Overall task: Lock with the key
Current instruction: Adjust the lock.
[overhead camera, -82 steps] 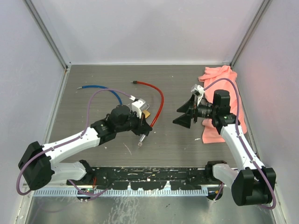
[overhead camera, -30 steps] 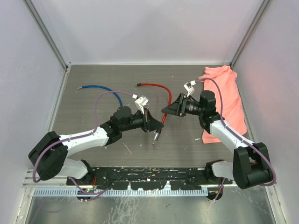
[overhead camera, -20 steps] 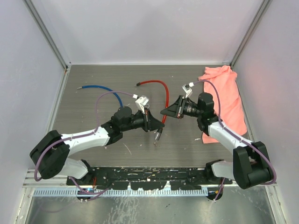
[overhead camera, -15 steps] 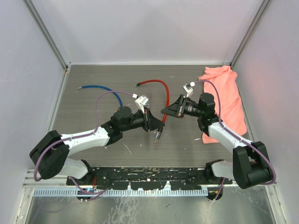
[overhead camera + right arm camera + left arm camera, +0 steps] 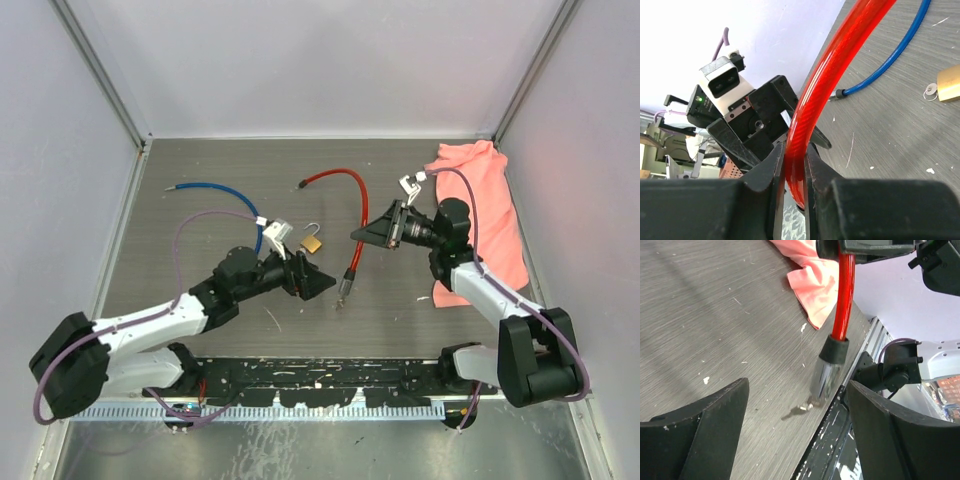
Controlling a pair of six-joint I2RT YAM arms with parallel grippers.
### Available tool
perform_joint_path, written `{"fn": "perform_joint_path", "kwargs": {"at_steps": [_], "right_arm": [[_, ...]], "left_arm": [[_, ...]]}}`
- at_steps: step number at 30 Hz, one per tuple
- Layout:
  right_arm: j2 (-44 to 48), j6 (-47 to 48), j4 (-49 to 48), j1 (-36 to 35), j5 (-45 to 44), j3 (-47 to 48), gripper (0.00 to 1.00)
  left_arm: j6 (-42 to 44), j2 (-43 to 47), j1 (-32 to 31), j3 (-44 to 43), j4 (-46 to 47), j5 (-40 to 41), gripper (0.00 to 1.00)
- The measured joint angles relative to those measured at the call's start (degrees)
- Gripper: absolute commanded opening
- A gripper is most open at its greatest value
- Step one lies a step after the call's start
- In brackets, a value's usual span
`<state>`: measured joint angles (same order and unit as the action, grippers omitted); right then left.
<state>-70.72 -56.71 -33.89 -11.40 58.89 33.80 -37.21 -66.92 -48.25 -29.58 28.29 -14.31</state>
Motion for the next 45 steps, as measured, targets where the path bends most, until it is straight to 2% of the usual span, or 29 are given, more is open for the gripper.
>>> {"fn": "perform_joint_path", "kwargs": {"at_steps": [4, 10, 15, 23, 35, 41, 45], "right_arm": [[1.2, 3.0, 0.2, 1.2, 1.5, 0.0, 0.01], [3.8, 13.0, 6.6, 2.0, 4.4, 0.6, 0.01], [6.3, 24.1, 15.7, 2.8, 7.9, 3.9, 0.01], [6.8, 36.9, 26.9, 4.8, 12.9, 8.9, 0.01], [7.7, 52.3, 43.7, 5.1, 13.8, 14.6, 0.01], [7.3, 59.8, 52.0, 5.1, 13.7, 19.6, 0.01], [5.8, 64.5, 57.3, 5.1, 13.5, 22.4, 0.01]], "left_arm": [[4.0, 8.0, 0.0, 2.8, -3.9, 2.8, 0.99], [11.7, 18.4, 0.0, 3.9, -10.8, 8.2, 0.98], [16.8, 22.6, 0.0, 3.9, -16.2, 11.6, 0.98], [20.5, 23.3, 0.0, 3.8, -22.0, 12.3, 0.98], [29.2, 23.2, 0.0, -0.1, -26.4, 9.9, 0.98], [34.1, 22.9, 0.5, -2.2, -26.0, 10.5, 0.98], [36.3, 20.3, 3.6, -2.9, -23.7, 9.2, 0.98]]}}
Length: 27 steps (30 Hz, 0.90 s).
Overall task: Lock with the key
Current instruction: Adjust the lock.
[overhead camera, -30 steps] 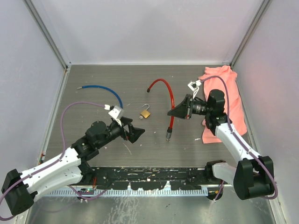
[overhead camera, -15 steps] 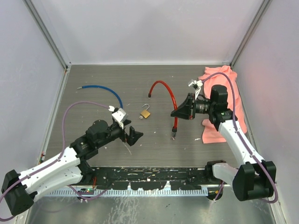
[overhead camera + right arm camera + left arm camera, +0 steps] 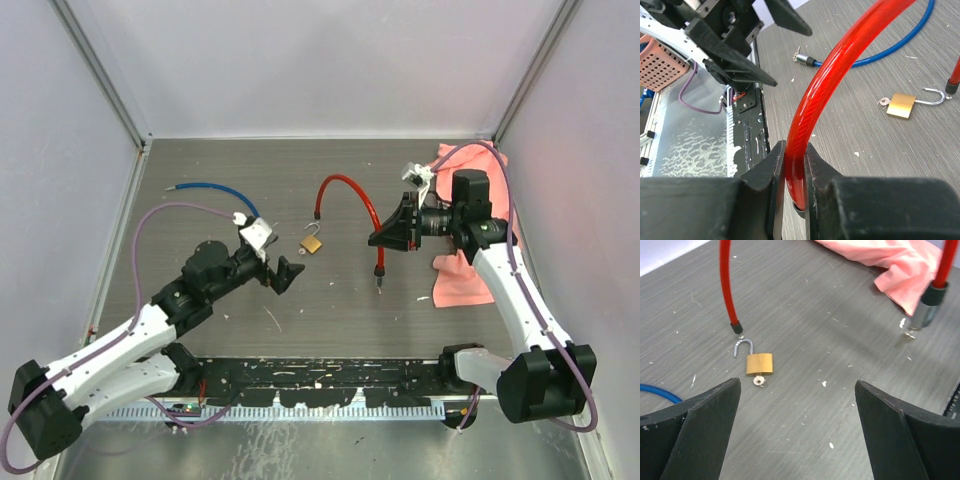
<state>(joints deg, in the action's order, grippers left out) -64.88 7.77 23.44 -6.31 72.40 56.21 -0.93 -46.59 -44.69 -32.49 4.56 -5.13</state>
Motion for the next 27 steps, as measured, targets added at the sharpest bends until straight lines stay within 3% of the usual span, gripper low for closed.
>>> {"fn": "perform_joint_path", "kwargs": {"at_steps": [8, 17, 27], "right_arm": [[-1.6, 7.8, 9.1, -0.3, -1.1, 7.1, 0.01], [-2.4, 12.9, 15.0, -0.4, -1.7, 12.1, 0.01], [-3.3, 12.3, 17.3, -0.8, 0.6, 12.4, 0.01]], "left_arm": [[-1.1, -11.5, 9.2, -3.6, 7.7, -7.3, 0.98], [-1.1, -20.9, 14.1, -6.8, 15.6, -13.3, 1.00], [6.6, -38.3, 15.8, -14.6, 25.1, -17.1, 0.88]]}}
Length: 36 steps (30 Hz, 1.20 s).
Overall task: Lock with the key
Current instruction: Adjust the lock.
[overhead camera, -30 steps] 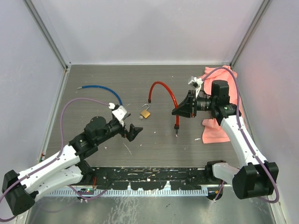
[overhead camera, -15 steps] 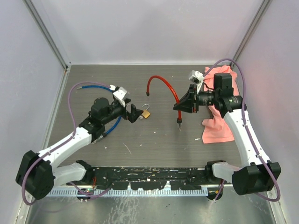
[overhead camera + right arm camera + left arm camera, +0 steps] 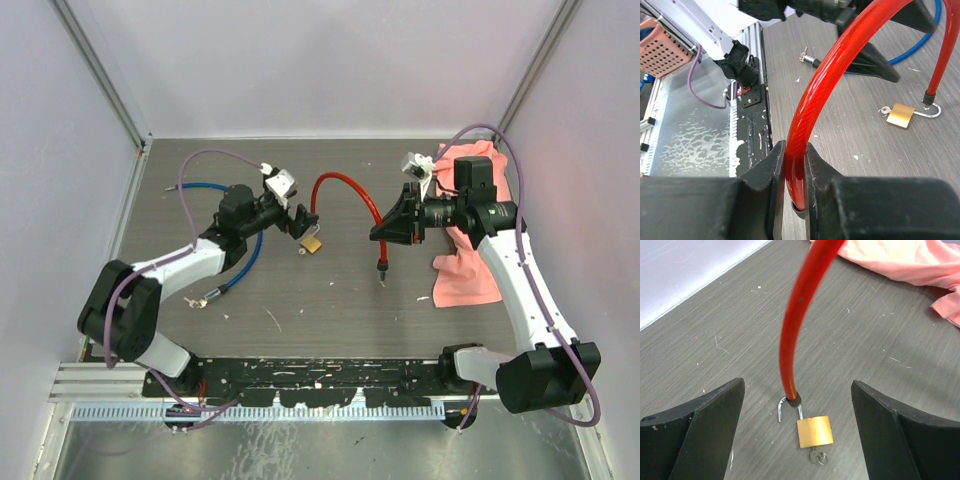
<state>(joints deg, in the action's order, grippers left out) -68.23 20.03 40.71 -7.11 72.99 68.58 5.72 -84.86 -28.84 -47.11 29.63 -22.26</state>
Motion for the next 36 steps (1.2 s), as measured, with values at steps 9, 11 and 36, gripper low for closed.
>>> {"fn": "perform_joint_path", "kwargs": {"at_steps": [9, 11, 36], "right_arm": [[0.7, -2.9, -0.3, -0.3, 2.8, 0.0, 0.01], [1.0, -3.5, -0.5, -0.3, 3.2, 0.0, 0.01], [0.8, -16.0, -16.7, -1.9, 2.3, -0.8, 0.01]], "left_arm": [[-0.7, -10.5, 1.2, -5.7, 3.1, -2.5, 0.63], [-1.4, -12.0, 1.4, -7.1, 3.3, -3.2, 0.46], [-66.5, -7.4, 2.3, 0.3, 19.9, -16.5, 0.00]]}}
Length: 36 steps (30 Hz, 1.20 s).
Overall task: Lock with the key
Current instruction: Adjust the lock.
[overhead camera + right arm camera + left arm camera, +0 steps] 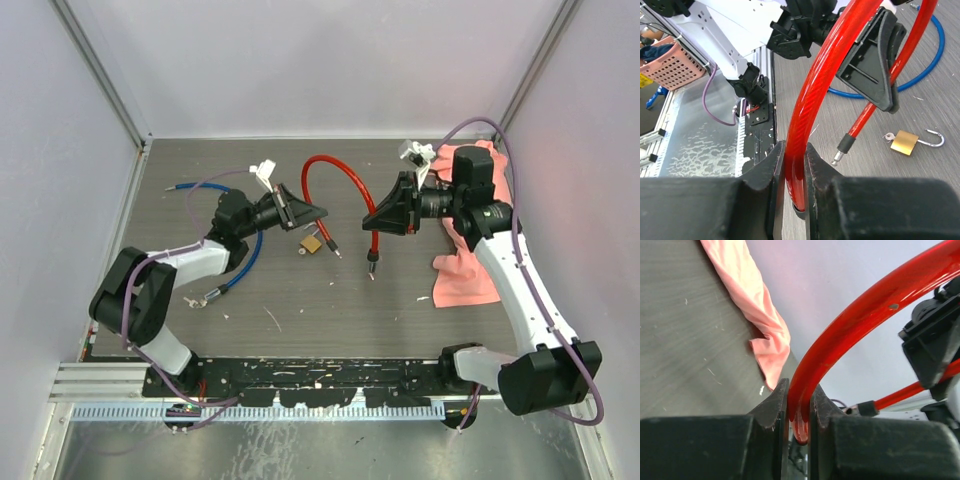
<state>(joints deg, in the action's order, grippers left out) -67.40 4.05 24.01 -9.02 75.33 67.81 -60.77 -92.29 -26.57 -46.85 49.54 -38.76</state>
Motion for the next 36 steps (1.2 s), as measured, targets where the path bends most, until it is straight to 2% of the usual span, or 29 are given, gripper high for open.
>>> {"fn": "perform_joint_path", "kwargs": {"at_steps": [5, 12, 25, 31, 36], "right_arm": [[-2.5, 1.9, 0.1, -1.0, -2.2, -0.1, 0.01], [-2.4, 7.1, 1.5, -1.3, -6.3, -0.1, 0.01], [-2.1, 9.3, 1.8, -1.4, -12.8, -0.1, 0.02], [-3.8, 9.4, 1.8, -1.4, -14.8, -0.1, 0.03], [-4.3, 9.9, 1.3, -1.4, -16.9, -1.7, 0.03]], "left_arm": [[-7.8, 1.8, -0.3, 4.3, 3.1, 2.6, 0.00], [-8.4, 8.8, -0.3, 7.1, 1.1, 6.2, 0.00], [-1.4, 15.8, -0.3, 8.5, -10.1, 9.7, 0.00], [6.6, 19.3, -0.3, 7.3, -20.9, 12.2, 0.00], [16.9, 23.0, -0.4, 6.3, -30.1, 17.3, 0.00]]}}
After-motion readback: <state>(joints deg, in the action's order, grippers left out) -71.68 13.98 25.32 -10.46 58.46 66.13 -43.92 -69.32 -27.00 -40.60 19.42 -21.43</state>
